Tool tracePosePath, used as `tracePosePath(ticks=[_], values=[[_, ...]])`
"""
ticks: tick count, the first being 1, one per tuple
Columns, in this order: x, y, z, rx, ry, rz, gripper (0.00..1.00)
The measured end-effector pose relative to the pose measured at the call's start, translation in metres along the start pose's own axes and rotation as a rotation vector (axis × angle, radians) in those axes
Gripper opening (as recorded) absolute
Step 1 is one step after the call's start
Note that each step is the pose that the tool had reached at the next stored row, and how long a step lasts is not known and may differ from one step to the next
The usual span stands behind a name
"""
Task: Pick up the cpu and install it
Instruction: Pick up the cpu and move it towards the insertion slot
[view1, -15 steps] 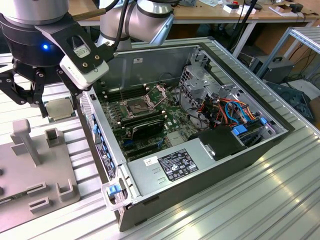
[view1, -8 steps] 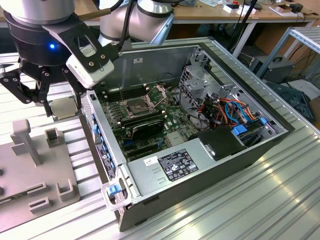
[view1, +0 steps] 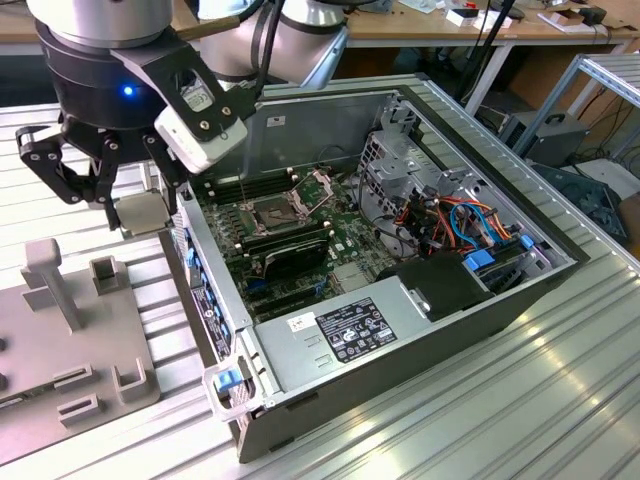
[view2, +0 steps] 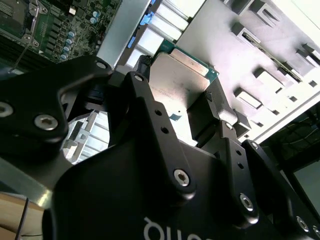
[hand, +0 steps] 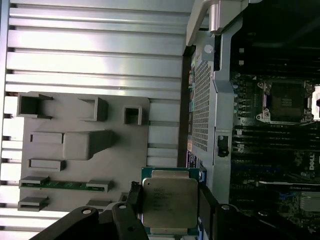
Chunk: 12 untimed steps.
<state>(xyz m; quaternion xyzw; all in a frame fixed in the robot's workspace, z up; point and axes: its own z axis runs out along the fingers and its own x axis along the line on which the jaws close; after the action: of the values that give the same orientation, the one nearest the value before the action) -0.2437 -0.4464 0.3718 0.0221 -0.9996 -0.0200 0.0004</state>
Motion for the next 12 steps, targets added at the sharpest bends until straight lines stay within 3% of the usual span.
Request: tracePosePath(ticks=[2,12], values=[[-0.0057,-0.0003,0.0000,0.0000,0.0000,0.000,0.55],[-0.0177,-0.0008,0.0000,0.0000,0.0000,0.000,0.55]])
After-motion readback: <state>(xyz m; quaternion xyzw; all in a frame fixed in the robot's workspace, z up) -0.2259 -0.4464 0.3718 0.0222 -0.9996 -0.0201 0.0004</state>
